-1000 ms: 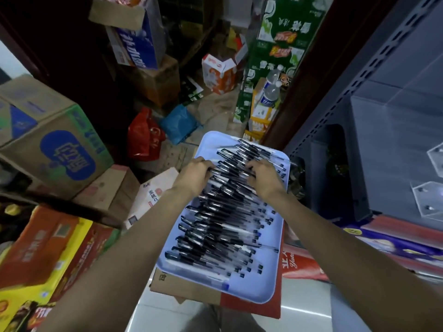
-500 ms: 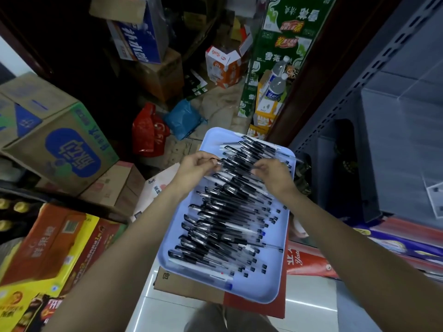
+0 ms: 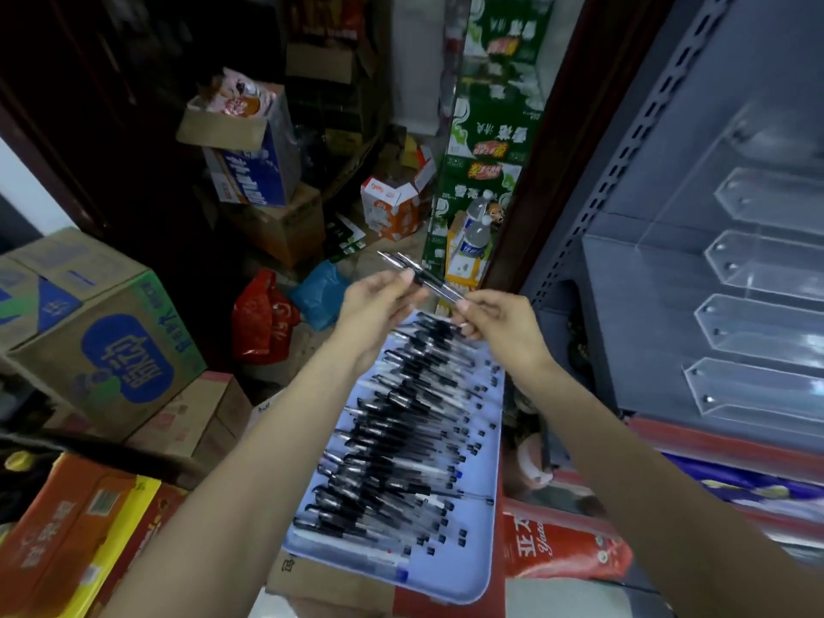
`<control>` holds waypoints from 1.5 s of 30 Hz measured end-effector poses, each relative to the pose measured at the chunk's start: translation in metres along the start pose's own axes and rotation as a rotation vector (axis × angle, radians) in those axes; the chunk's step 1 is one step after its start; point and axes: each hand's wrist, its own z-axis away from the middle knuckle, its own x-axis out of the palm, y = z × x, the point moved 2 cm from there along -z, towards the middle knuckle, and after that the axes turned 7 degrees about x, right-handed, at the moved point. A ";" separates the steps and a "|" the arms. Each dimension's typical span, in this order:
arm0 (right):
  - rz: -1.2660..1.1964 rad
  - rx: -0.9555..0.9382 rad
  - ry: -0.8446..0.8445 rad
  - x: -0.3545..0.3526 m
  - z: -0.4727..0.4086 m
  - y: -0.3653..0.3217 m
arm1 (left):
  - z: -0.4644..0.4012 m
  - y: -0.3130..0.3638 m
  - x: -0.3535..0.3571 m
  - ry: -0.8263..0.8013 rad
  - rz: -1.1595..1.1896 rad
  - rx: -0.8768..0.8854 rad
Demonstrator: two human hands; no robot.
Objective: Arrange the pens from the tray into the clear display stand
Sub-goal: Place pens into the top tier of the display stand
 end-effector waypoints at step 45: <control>0.313 -0.322 0.582 -0.572 -0.001 0.020 | -0.029 0.066 0.518 -0.230 -1.038 0.744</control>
